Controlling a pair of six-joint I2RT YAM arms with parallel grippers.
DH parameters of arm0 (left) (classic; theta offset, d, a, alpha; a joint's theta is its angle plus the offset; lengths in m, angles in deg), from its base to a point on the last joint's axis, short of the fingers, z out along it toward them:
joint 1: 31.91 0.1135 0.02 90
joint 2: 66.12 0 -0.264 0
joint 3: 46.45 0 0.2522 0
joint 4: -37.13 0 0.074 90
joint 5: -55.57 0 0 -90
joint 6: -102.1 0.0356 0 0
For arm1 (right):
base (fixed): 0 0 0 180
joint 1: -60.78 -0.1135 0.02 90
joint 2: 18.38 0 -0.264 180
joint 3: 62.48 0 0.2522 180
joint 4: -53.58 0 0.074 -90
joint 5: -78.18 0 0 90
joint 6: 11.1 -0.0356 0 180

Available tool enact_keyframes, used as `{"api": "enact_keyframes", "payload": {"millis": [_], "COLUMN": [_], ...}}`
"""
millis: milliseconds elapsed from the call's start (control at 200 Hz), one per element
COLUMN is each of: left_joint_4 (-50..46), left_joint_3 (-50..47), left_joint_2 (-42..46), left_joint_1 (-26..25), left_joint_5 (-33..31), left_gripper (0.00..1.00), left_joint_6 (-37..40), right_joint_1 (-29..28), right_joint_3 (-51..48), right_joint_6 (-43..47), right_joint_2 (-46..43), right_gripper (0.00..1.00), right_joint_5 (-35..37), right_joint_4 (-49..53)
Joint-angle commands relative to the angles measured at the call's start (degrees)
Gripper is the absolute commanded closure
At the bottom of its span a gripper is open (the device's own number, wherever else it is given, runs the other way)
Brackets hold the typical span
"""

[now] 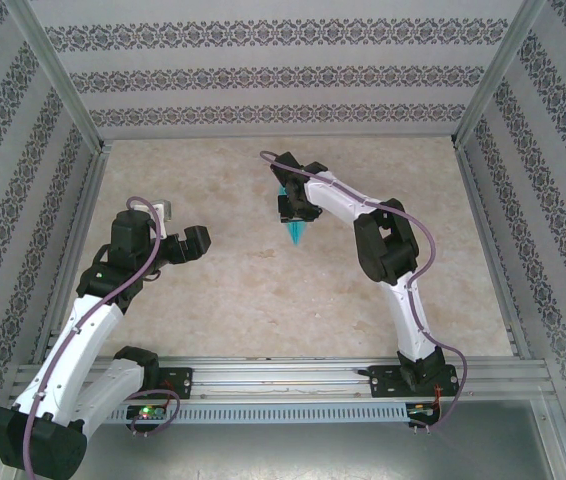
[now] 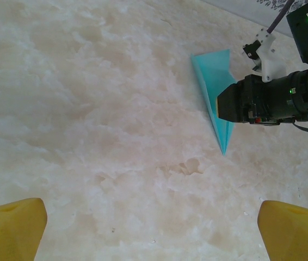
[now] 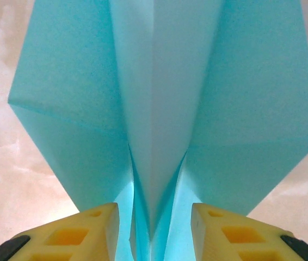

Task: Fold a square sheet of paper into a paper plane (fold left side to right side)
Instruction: Place the paper plane at the top-center of the table, then reset both arms

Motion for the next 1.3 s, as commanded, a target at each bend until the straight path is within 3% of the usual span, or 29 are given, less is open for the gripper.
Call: {"api": "enact_keyframes", "payload": {"millis": [0, 195, 520, 679, 1009, 1169, 1294], "left_joint_4": [-1.9, -1.7, 2.1, 2.3, 5.9, 8.8, 9.9], "left_joint_3": [1.8, 1.9, 0.7, 0.6, -1.4, -3.3, -4.5], "left_joint_2": [0.1, 0.1, 0.1, 0.5, 4.4, 6.9, 7.4], "left_joint_1": [1.1, 1.1, 1.7, 2.2, 3.1, 3.2, 3.2], "left_joint_5": [-0.9, -1.2, -2.6, -5.7, -13.0, -15.0, -16.7], "left_gripper": [0.0, 0.0, 0.0, 0.0, 0.0, 0.0, 0.0], "left_joint_6": [1.7, 2.0, 0.0, -1.2, -1.9, -1.1, -0.8], "right_joint_1": [0.0, -0.6, -2.2, -2.5, -1.1, 2.4, 6.6], "right_joint_3": [-0.7, -1.2, -8.9, -17.1, -36.3, -46.8, -54.5], "right_joint_6": [0.4, 1.3, 3.9, 4.8, 6.3, 6.1, 5.7], "right_joint_2": [-2.9, -5.0, -18.0, -28.3, -50.6, -60.5, -67.9], "right_gripper": [0.59, 0.58, 0.4, 0.28, 0.14, 0.02, 0.02], "right_joint_5": [1.3, 2.6, 6.1, 7.0, 10.3, 11.0, 9.0], "right_joint_4": [2.0, 3.1, 2.8, -0.2, -7.2, -13.0, -18.2]}}
